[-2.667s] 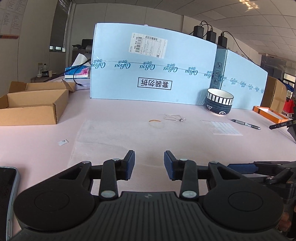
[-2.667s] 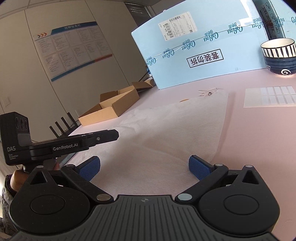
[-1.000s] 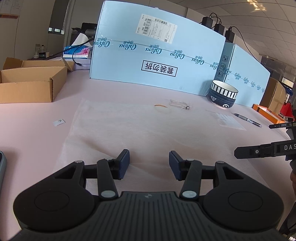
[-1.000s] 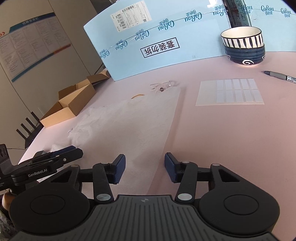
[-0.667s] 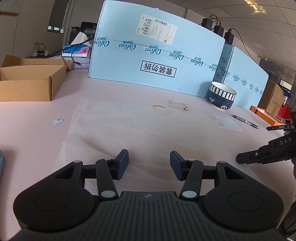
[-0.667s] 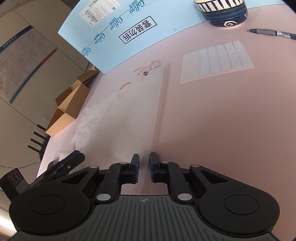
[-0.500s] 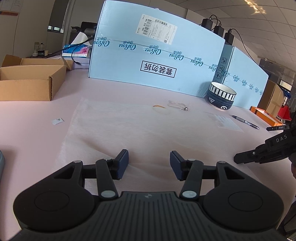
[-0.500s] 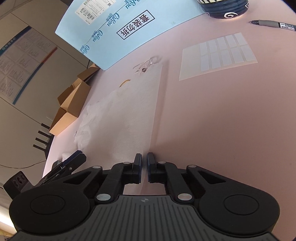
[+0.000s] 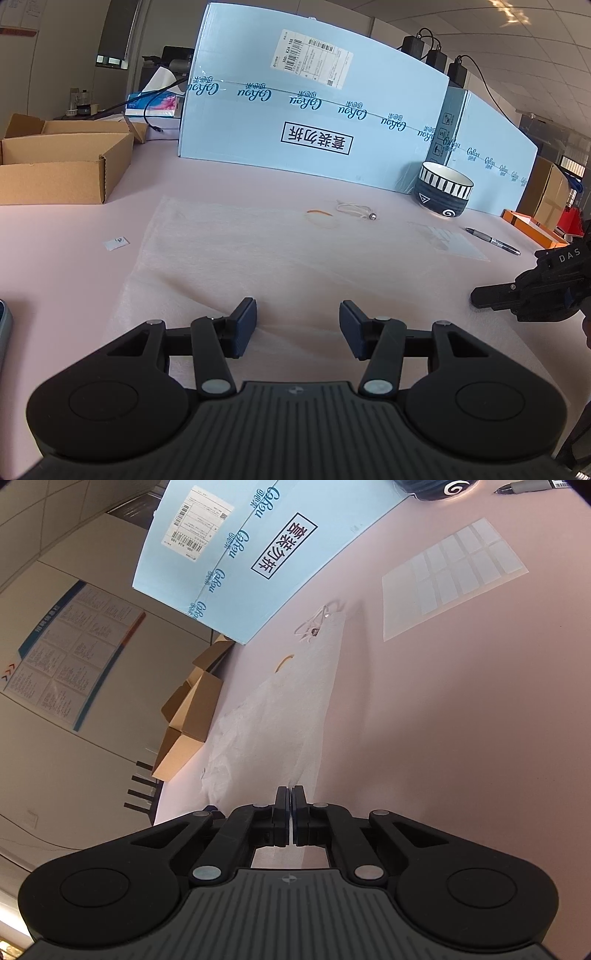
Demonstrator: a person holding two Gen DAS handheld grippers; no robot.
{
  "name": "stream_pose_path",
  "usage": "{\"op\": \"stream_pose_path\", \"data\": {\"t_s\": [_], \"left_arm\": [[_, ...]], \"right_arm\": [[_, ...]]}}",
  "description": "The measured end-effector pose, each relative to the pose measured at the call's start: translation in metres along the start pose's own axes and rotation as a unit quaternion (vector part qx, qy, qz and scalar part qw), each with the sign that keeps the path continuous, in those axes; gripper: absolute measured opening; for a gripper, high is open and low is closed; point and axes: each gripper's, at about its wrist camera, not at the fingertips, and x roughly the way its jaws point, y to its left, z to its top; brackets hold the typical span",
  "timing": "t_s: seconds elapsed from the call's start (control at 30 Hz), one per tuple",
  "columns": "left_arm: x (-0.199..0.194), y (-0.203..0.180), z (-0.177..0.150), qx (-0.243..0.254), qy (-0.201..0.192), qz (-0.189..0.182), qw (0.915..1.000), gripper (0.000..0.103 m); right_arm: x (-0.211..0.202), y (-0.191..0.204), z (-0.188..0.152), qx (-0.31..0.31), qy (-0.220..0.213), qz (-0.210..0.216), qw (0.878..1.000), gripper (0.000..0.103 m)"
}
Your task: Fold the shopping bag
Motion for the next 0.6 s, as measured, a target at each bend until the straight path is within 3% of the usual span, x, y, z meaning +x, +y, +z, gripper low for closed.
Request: {"op": "stream_pose_path", "data": {"t_s": [0.23,0.43,0.6], "left_arm": [[-0.013,0.015,-0.001,-0.043,-0.034,-0.031,0.9981,0.047],[-0.039,0.008,-0.006,0.006,-0.052,-0.042,0.9978,0.047],[-0.065,0.014,-0.015,0.008,-0.051,-0.054,0.9972,0.047]], "right_arm": [[0.026,0.021,0.000,-0.006,0.005,0.049,0.999,0.002],[0.063,0.043,0.000,-0.014,0.019,0.082,0.996,0.003],[0.102,0.069,-0.001,-0.036,0.047,0.101,0.993,0.003]]}}
